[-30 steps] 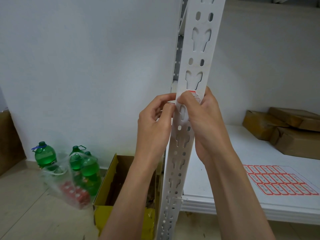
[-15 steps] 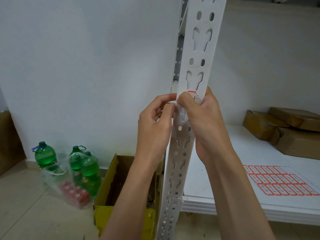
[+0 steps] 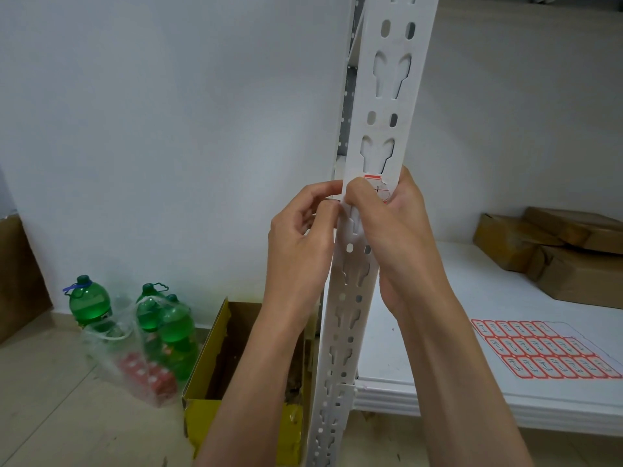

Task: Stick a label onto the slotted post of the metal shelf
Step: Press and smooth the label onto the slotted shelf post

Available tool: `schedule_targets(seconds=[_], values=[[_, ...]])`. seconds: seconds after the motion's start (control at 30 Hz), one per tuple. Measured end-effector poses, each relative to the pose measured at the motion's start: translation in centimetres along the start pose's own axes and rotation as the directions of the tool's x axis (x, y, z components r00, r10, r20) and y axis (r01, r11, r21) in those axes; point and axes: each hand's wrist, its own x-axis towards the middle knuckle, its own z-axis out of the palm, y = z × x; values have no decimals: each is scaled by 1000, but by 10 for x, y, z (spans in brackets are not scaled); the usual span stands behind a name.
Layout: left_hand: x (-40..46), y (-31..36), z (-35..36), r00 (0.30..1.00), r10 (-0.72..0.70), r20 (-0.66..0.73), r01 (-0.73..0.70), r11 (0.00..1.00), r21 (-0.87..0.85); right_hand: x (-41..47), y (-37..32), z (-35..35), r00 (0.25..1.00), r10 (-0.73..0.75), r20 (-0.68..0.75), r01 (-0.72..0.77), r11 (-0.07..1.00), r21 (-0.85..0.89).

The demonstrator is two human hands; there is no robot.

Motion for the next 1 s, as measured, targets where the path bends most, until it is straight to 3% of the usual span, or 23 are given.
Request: schedule_targets(seconds=[1.0], values=[[-2, 2, 1, 1000, -13, -12, 13, 1000, 8, -2, -2, -1, 999, 16, 31, -17, 999, 47]])
